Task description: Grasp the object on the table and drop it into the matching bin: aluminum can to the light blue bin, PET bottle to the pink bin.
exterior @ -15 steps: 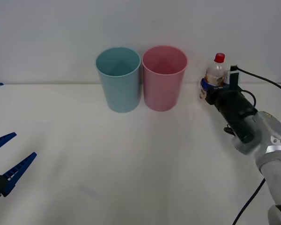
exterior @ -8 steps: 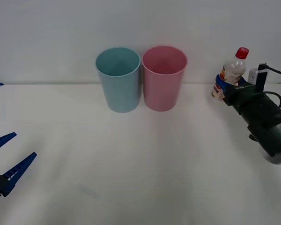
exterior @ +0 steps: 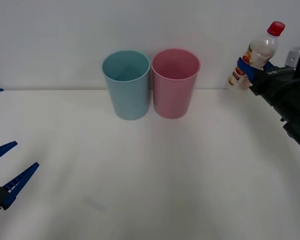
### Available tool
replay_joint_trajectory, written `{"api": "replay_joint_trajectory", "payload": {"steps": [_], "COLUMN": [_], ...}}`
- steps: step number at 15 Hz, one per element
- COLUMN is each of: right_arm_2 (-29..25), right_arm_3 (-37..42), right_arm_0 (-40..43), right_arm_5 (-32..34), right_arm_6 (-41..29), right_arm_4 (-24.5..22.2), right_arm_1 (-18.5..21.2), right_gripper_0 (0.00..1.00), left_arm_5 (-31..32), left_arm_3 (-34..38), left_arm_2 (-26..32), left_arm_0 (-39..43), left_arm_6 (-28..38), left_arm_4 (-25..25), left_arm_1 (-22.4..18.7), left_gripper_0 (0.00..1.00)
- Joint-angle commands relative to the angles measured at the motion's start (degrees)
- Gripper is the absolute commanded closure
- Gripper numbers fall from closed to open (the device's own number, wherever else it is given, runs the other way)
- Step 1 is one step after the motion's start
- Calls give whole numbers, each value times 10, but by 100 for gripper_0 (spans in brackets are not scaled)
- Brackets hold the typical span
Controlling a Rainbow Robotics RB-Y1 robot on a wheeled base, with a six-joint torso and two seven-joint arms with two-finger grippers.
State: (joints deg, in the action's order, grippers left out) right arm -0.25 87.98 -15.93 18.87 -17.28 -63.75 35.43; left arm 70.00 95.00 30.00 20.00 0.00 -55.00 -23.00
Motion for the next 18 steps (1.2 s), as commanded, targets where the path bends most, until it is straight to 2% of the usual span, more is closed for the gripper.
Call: {"api": "replay_joint_trajectory", "payload": {"steps": [1,4,8,13,18], "right_arm_2": [0,-1,16,17,17], "right_arm_3": [43,49,32,-52,-129], "right_arm_0": [-6,-35,-91,-178,-241], "right_arm_5": [13,48,65,122,127], "right_arm_6": [-69,-119,-130,-125,-115], "right_arm_4": [-5,-9,-40,-108,-169], "right_arm_1": [32,34,9,-51,-106], "right_gripper_0": [100,100,100,100,100], "left_arm_5": [0,0,0,0,0], "left_arm_3": [0,0,0,0,0], "left_arm_2": [0,0,0,0,0], "left_arm_0": [0,0,0,0,0], "left_arm_6": [0,0,0,0,0], "left_arm_4": [0,0,0,0,0], "left_arm_1": [0,0,0,0,0], "left_gripper_0": [0,0,0,0,0]}}
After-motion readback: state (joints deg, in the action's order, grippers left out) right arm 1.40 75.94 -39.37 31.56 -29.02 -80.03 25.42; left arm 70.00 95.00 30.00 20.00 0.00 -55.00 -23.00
